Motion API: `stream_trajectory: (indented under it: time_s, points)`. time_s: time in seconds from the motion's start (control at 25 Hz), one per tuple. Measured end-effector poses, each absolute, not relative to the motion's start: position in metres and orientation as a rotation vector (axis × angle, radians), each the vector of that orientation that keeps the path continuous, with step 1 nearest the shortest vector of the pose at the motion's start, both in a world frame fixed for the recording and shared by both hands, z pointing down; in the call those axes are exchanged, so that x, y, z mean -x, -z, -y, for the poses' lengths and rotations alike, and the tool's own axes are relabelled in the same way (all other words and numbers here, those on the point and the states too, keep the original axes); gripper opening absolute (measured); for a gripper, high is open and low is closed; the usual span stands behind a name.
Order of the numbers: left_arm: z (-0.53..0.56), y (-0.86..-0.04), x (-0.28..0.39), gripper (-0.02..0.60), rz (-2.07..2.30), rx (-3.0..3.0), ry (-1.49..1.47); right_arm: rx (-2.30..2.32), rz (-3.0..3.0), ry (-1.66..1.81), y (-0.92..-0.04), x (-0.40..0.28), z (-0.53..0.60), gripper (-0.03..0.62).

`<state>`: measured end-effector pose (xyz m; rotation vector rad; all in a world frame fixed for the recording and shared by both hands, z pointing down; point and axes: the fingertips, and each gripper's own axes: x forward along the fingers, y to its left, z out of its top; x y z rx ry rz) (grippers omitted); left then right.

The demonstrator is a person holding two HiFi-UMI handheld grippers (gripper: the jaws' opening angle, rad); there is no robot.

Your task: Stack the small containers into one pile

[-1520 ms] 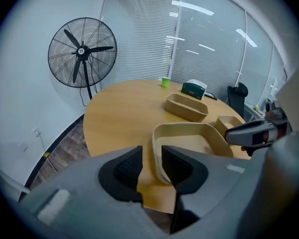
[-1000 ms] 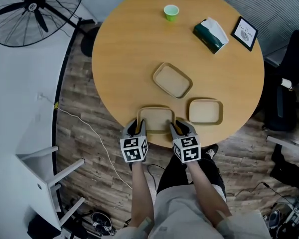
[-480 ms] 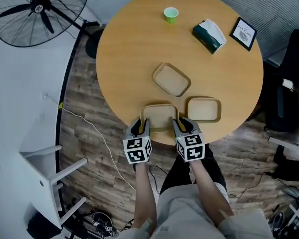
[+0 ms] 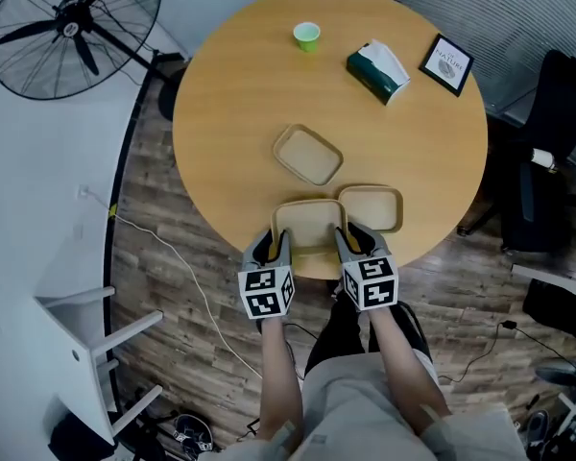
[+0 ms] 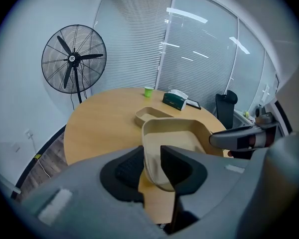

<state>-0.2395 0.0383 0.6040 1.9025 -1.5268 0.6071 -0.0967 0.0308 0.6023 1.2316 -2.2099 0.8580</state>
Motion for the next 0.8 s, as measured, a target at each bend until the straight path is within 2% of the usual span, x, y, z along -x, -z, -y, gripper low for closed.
stream_trajectory:
  time_s: [0.8]
  points:
    - [-0.013, -0.605, 0.133, 0.115, 1.374, -1.981, -0.721, -1.388, 2.174, -0.905, -0.584, -0.007, -0.006, 0.101]
